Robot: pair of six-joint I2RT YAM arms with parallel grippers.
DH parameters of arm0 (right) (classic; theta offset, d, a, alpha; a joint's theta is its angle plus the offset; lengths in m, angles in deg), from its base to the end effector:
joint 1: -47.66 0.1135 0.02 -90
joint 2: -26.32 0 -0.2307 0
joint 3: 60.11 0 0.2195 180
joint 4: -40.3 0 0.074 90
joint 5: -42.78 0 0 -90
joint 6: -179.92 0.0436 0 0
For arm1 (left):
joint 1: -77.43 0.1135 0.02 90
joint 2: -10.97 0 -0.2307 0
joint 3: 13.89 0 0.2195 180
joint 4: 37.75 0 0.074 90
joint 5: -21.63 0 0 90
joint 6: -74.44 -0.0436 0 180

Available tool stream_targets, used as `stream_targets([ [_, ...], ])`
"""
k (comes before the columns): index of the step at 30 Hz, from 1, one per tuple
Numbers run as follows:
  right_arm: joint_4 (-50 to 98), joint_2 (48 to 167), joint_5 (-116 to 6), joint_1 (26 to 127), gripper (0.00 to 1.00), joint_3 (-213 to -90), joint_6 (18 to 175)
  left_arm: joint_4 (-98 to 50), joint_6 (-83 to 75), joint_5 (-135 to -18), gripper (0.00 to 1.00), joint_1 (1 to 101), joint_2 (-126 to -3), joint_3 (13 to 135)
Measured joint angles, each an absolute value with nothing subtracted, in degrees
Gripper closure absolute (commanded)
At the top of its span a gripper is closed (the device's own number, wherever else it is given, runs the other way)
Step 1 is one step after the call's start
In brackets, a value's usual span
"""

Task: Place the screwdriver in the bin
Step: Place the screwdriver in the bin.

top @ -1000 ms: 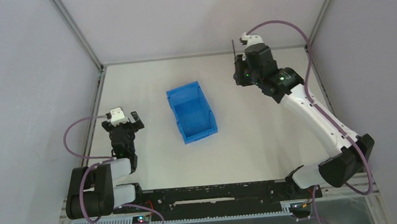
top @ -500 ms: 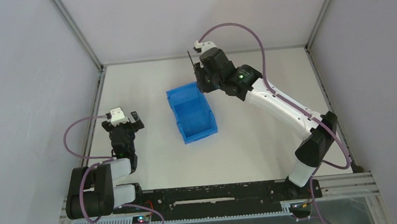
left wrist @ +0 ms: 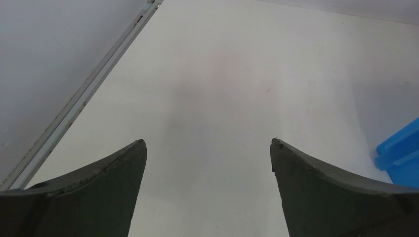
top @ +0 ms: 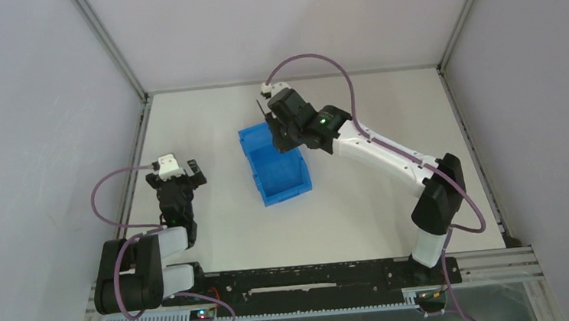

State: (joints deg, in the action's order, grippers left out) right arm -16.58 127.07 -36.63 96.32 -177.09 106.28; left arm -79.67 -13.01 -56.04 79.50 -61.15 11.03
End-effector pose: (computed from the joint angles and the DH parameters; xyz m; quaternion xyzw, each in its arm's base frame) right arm 0.2454 0.2668 0.3254 -0.2147 0.8798 0.1527 0.3956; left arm 0.2139 0.0170 0.1613 -0.1019 0.7311 0.0765 0.6702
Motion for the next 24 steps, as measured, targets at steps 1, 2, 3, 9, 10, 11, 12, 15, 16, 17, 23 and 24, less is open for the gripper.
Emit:
stream_targets([
  [1, -16.42, 127.31, -36.83, 96.59, 1.00, -176.22, 106.38, -79.67, -13.01, -56.04, 0.00, 79.50, -61.15, 11.03],
  [2, -16.16, 127.68, -36.90, 96.89, 1.00, -175.21, 106.52, -79.67, -13.03, -56.04, 0.00, 79.50, -61.15, 11.03],
  [3, -15.83, 128.12, -37.05, 97.16, 1.00, -174.18, 106.63, -79.67, -13.03, -56.04, 0.00, 79.50, -61.15, 11.03],
  [9, -14.09, 131.86, -37.01, 98.79, 1.00, -169.61, 106.91, -79.67, -13.03, -56.04, 0.00, 79.50, -61.15, 11.03],
  [10, -13.58, 132.67, -36.98, 99.12, 1.00, -168.94, 106.97, -79.67, -13.01, -56.04, 0.00, 79.50, -61.15, 11.03],
  [11, -13.30, 133.34, -36.96, 99.34, 1.00, -168.54, 107.00, -79.67, -13.01, -56.04, 0.00, 79.50, -61.15, 11.03],
  [12, -12.86, 134.30, -36.83, 99.63, 1.00, -168.02, 107.00, -79.67, -13.01, -56.04, 0.00, 79.50, -61.15, 11.03],
  [15, -11.90, 137.47, -36.33, 100.08, 1.00, -167.25, 107.00, -79.64, -13.03, -56.04, 0.00, 79.50, -61.15, 11.03],
  [16, -11.46, 138.44, -36.07, 100.19, 1.00, -167.08, 107.00, -79.67, -13.03, -56.04, 0.00, 79.50, -61.15, 11.03],
  [17, -11.05, 139.66, -35.61, 100.22, 1.00, -167.04, 107.00, -79.67, -13.01, -56.04, 0.00, 79.50, -61.15, 11.03],
  [23, -8.08, 143.99, -34.51, 100.19, 0.93, -166.97, 106.95, -79.67, -13.03, -56.04, 0.00, 79.50, -61.15, 11.03],
  [24, -7.49, 144.53, -34.40, 100.22, 0.84, -166.97, 106.95, -79.67, -13.01, -56.04, 0.00, 79.50, -61.15, 11.03],
])
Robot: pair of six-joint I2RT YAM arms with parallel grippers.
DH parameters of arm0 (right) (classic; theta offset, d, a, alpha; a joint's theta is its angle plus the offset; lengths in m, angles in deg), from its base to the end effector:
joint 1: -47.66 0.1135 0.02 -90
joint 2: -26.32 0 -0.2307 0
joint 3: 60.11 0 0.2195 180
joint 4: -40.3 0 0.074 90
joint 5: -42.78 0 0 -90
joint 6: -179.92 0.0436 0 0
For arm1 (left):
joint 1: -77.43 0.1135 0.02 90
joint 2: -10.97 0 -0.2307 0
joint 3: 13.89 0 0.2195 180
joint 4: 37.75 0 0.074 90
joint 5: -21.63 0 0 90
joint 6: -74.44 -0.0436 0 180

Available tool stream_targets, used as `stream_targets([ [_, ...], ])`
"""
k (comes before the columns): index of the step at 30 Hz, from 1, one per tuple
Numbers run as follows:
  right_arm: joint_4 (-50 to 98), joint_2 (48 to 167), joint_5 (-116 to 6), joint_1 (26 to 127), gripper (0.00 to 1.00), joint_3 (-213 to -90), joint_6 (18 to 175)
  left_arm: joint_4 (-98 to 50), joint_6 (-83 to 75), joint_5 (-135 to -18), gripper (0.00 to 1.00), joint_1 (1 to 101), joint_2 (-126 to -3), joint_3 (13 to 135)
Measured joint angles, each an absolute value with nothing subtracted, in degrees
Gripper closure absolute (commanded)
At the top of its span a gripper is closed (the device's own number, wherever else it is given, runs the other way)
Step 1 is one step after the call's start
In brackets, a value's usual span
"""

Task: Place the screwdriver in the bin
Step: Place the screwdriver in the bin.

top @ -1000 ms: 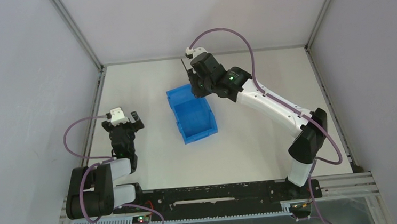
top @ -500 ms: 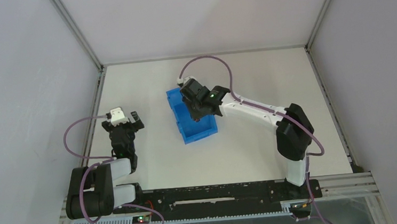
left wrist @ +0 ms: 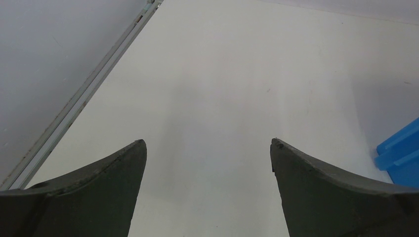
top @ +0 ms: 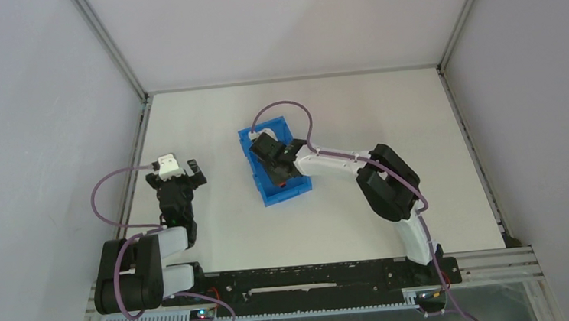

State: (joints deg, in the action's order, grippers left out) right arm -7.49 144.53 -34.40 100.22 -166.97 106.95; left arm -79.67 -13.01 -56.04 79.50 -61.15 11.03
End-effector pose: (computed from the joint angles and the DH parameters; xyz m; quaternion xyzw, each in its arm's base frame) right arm 0.2533 0.3149 0.1736 -0.2640 0.9213 0.0625 0.2785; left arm 0.2139 0.0170 0.1613 -0.1019 0.7311 0.0765 0.6702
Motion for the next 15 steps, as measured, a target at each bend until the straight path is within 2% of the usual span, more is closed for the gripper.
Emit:
stream_targets([
  [1, -7.05, 144.88, -34.34, 100.19, 0.76, -166.97, 106.95, -79.67, -13.01, -56.04, 0.00, 79.50, -61.15, 11.03],
  [2, -6.63, 145.23, -34.23, 100.19, 0.72, -166.97, 106.95, -79.67, -13.01, -56.04, 0.00, 79.50, -61.15, 11.03],
  [8, -5.67, 145.93, -34.19, 100.19, 0.65, -166.97, 106.95, -79.67, -13.01, -56.04, 0.00, 79.50, -61.15, 11.03],
  [13, -5.28, 145.93, -34.01, 100.19, 0.46, -166.97, 107.04, -79.67, -13.01, -56.04, 0.00, 79.50, -61.15, 11.03],
  [15, -5.21, 145.93, -33.90, 100.19, 0.42, -166.95, 107.04, -79.67, -13.03, -56.04, 0.00, 79.50, -61.15, 11.03],
])
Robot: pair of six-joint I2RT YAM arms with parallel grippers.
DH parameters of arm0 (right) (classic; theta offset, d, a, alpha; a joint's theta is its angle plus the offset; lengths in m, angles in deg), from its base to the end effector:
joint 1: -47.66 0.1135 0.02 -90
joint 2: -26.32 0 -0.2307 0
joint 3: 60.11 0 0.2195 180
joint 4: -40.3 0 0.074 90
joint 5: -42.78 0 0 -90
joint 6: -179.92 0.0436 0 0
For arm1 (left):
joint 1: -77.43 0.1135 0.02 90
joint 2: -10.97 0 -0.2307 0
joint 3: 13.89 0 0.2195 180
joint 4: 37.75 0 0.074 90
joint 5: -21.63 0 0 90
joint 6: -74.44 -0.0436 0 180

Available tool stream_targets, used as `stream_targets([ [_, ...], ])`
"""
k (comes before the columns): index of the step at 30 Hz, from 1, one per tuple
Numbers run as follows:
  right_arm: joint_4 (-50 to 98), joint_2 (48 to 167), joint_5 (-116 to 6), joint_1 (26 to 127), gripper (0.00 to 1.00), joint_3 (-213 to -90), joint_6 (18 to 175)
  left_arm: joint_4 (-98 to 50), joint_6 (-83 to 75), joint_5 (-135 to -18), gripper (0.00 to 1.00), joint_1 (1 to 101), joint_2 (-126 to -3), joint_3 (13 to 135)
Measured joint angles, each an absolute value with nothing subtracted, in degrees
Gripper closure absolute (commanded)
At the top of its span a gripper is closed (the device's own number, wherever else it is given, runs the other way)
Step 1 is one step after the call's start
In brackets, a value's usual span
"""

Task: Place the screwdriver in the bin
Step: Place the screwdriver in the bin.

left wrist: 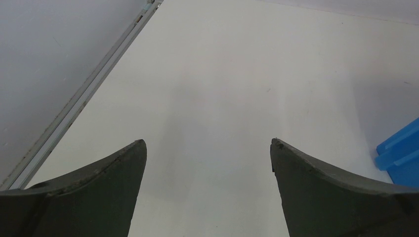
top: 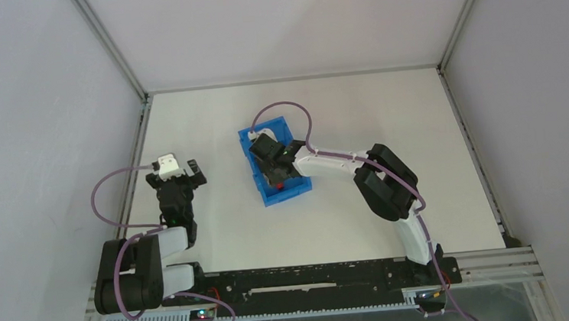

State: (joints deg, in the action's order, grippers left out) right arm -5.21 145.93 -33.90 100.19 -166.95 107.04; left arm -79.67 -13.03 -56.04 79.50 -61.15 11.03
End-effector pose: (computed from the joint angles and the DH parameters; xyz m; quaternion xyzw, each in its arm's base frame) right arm 0.2570 0.3187 0.1665 -0.2604 0.9198 0.0634 0.2865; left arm 0.2139 0.0170 0.1613 -0.1018 0.7312 0.0767 0.6702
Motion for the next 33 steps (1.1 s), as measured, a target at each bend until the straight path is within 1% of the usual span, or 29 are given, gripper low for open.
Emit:
stream_targets([
  [3, -4.93, 145.89, -33.79, 100.19, 0.34, -166.62, 107.04, -79.67, -13.01, -56.04, 0.00, 79.50, -61.15, 11.03],
  [8, -4.99, 145.23, -33.70, 100.22, 0.23, -166.10, 107.19, -79.67, -13.03, -56.04, 0.00, 79.50, -61.15, 11.03],
  [14, -5.17, 141.89, -33.05, 100.39, 0.27, -165.99, 107.22, -79.67, -13.03, -56.04, 0.00, 79.50, -61.15, 11.03],
  [22, -6.96, 137.23, -32.48, 100.72, 0.27, -166.36, 107.22, -79.67, -13.03, -56.04, 0.00, 79.50, -61.15, 11.03],
  [26, -9.15, 135.79, -32.28, 100.94, 0.26, -168.52, 107.19, -79.67, -13.03, -56.04, 0.00, 79.50, -61.15, 11.03],
  [28, -10.76, 135.09, -32.26, 101.02, 0.21, -170.62, 107.15, -79.67, -13.03, -56.04, 0.00, 79.50, -61.15, 11.03],
  [29, -11.35, 134.79, -32.26, 101.07, 0.16, -171.71, 107.08, -79.67, -13.03, -56.04, 0.00, 79.50, -61.15, 11.03],
  [31, -12.84, 134.44, -32.15, 101.11, 0.02, -174.62, 106.82, -79.67, -13.03, -56.04, 0.00, 79.50, -61.15, 11.03],
  [33, -14.15, 134.37, -31.96, 101.11, 0.00, -177.85, 106.63, -79.67, -13.03, -56.04, 0.00, 79.50, -61.15, 11.03],
])
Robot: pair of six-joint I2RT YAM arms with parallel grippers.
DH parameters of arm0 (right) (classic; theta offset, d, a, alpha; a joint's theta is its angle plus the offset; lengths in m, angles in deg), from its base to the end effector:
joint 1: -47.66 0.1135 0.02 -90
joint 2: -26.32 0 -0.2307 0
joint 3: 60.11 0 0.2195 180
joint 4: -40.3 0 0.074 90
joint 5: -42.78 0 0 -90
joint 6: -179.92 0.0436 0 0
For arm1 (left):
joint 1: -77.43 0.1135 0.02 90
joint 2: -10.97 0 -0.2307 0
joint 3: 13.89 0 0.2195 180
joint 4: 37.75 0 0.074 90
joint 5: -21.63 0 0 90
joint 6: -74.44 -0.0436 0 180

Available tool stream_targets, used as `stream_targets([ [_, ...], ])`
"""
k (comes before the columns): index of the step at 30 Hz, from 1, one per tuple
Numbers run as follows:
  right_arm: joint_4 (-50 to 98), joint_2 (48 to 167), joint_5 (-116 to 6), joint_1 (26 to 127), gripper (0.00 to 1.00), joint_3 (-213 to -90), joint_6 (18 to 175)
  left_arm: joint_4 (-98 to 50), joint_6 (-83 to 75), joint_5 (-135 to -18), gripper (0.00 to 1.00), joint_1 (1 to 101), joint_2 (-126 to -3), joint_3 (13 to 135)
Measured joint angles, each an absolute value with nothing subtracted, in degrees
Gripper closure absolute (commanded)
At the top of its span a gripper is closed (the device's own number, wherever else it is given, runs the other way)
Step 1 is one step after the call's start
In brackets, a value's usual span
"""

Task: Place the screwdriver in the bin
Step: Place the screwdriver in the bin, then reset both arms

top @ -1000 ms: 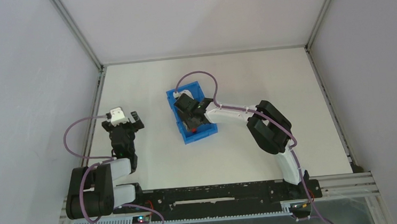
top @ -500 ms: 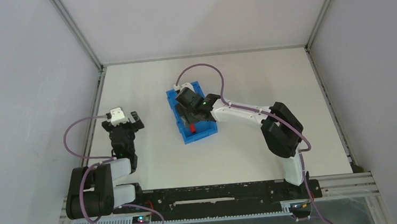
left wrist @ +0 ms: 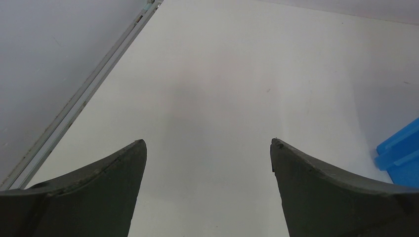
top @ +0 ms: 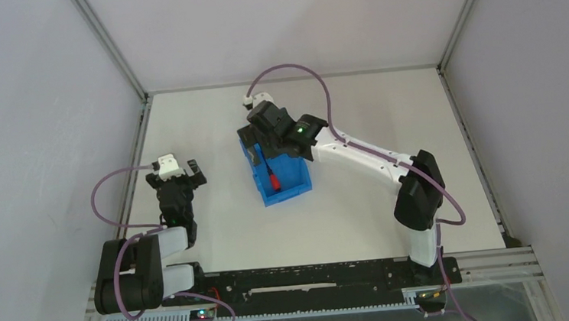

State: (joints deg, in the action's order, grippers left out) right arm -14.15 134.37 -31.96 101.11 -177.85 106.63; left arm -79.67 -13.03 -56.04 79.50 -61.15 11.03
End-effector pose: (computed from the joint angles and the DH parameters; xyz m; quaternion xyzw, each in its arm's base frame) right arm 0.2416 0.3067 0.2881 -0.2399 0.8844 0.1188 0.3824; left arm 0.2139 0.0170 0.1613 -0.1018 0.7312 0.0767 0.6702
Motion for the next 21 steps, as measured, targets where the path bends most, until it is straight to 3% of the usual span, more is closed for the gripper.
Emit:
stream_targets([
  [14, -22.79, 134.30, -30.60, 101.18, 0.00, -195.32, 104.29, -79.67, -13.01, -56.04, 0.00, 79.50, -61.15, 11.03],
  [21, -24.18, 134.20, -30.67, 100.91, 0.00, -196.48, 102.91, -79.67, -13.03, -56.04, 0.00, 79.50, -61.15, 11.03],
])
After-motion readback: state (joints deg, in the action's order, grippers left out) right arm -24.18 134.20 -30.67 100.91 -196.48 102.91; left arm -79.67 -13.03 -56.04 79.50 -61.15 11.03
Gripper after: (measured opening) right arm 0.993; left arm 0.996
